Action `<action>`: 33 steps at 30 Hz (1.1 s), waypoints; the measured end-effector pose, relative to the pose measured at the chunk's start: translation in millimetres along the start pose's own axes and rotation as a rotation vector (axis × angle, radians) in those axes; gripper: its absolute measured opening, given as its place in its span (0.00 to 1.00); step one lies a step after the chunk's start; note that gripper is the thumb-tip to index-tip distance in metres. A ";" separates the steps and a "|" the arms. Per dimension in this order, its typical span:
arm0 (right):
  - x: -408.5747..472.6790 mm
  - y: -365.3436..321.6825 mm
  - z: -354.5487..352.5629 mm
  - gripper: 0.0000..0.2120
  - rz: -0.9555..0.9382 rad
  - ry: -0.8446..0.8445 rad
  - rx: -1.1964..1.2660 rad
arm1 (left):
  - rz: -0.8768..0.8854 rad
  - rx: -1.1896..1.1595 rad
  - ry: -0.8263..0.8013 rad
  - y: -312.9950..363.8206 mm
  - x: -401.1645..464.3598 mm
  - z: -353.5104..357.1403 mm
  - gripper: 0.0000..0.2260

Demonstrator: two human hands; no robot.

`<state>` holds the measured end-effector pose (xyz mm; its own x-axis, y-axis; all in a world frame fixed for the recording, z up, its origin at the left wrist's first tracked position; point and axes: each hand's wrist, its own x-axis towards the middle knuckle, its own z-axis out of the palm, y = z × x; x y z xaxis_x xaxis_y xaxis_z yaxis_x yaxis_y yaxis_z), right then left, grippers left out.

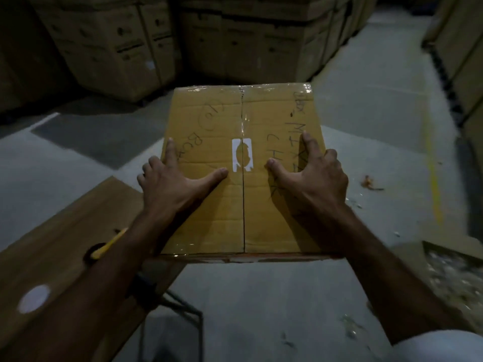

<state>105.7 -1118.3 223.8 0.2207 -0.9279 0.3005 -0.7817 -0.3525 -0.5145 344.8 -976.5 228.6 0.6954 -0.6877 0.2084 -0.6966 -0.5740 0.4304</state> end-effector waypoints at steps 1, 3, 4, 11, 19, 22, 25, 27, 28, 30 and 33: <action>9.4 24.4 -0.8 0.50 0.039 0.005 -0.019 | 0.027 -0.005 -0.048 20.4 5.4 20.4 0.64; 24.7 70.8 2.2 0.50 0.114 0.008 -0.035 | 0.073 -0.011 -0.132 56.3 15.9 61.9 0.65; 31.1 93.4 6.0 0.50 0.157 0.002 -0.034 | 0.088 -0.014 -0.170 71.8 21.4 83.8 0.65; 48.4 241.4 69.0 0.48 0.468 -0.100 0.031 | 0.191 0.011 -0.465 133.4 54.4 258.6 0.66; 40.9 400.4 208.8 0.47 0.684 -0.192 0.083 | 0.285 0.110 -0.813 130.4 75.3 499.0 0.65; 29.0 467.7 279.7 0.47 0.747 -0.213 0.102 | 0.299 0.121 -0.837 119.0 68.9 595.7 0.62; 5.7 534.3 353.5 0.48 0.802 -0.212 0.132 | 0.335 0.125 -0.859 102.1 60.8 693.6 0.61; -6.6 574.6 402.4 0.48 0.819 -0.220 0.135 | 0.322 0.136 -0.880 86.4 52.7 754.7 0.61; -11.0 592.9 425.7 0.48 0.825 -0.226 0.136 | 0.309 0.142 -0.887 77.6 47.8 783.0 0.61; -19.2 625.0 466.6 0.47 0.831 -0.255 0.138 | 0.278 0.160 -0.895 60.5 36.8 830.7 0.61; -31.4 662.7 512.2 0.46 0.834 -0.301 0.140 | 0.245 0.165 -0.916 37.7 21.8 884.7 0.59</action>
<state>-120.5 -1385.0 -538.0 -0.2279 -0.8748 -0.4276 -0.6824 0.4567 -0.5707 177.7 -1406.4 -527.6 0.1684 -0.8370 -0.5207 -0.8689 -0.3755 0.3225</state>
